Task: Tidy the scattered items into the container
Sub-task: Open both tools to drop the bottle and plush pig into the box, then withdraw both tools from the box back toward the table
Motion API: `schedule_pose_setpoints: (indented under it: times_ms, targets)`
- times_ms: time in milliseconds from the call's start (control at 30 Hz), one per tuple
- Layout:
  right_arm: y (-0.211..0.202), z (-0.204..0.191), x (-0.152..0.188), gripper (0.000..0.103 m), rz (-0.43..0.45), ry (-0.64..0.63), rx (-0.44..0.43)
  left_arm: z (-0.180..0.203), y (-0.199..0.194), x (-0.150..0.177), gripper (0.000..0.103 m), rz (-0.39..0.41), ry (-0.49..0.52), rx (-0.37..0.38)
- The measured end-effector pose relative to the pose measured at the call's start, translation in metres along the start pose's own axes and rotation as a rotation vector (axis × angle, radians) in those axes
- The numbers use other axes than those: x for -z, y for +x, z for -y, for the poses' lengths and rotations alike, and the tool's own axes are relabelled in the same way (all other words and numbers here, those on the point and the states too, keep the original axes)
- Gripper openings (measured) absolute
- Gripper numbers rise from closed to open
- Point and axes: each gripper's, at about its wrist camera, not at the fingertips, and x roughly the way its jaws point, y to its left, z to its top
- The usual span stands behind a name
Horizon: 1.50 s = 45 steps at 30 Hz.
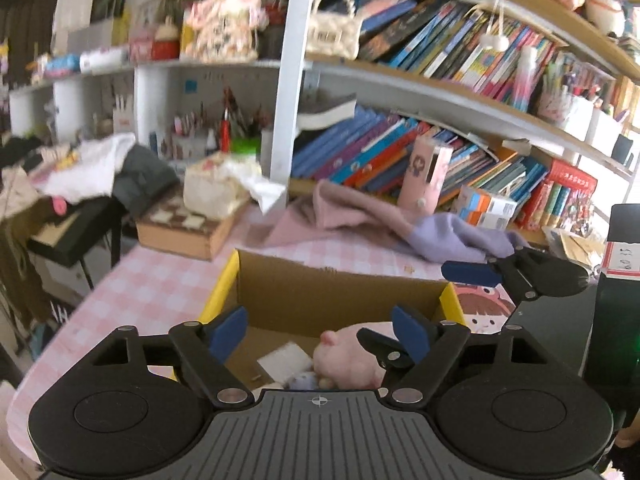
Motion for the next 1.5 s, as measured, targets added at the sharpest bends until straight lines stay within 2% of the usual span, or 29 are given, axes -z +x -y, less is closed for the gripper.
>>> schedule_pose_setpoints:
  times_ms: [167,333,533,867,1167,1500]
  targets:
    - [-0.025,-0.008,0.003,0.093,0.034,0.017,0.011,0.005,-0.026,0.006,0.088,0.041,0.038,-0.028]
    - [-0.053,-0.015,0.006,0.093,0.081,0.044,0.056,-0.002,-0.051,0.014,0.093,0.113,0.02,-0.109]
    - [-0.091,-0.02,0.014,0.093,0.128,0.101,0.14,-0.014,-0.081,0.028,0.095,0.147,-0.027,-0.105]
    - [-0.144,-0.053,0.039,0.093,0.125,0.132,0.21,-0.021,-0.117,0.069,0.096,0.117,-0.053,-0.077]
    - [-0.184,-0.09,0.077,0.094,0.051,0.171,0.224,-0.021,-0.142,0.106,0.096,0.061,-0.088,-0.061]
    - [-0.203,-0.128,0.101,0.094,-0.009,0.173,0.174,-0.01,-0.16,0.139,0.096,-0.023,0.012,-0.099]
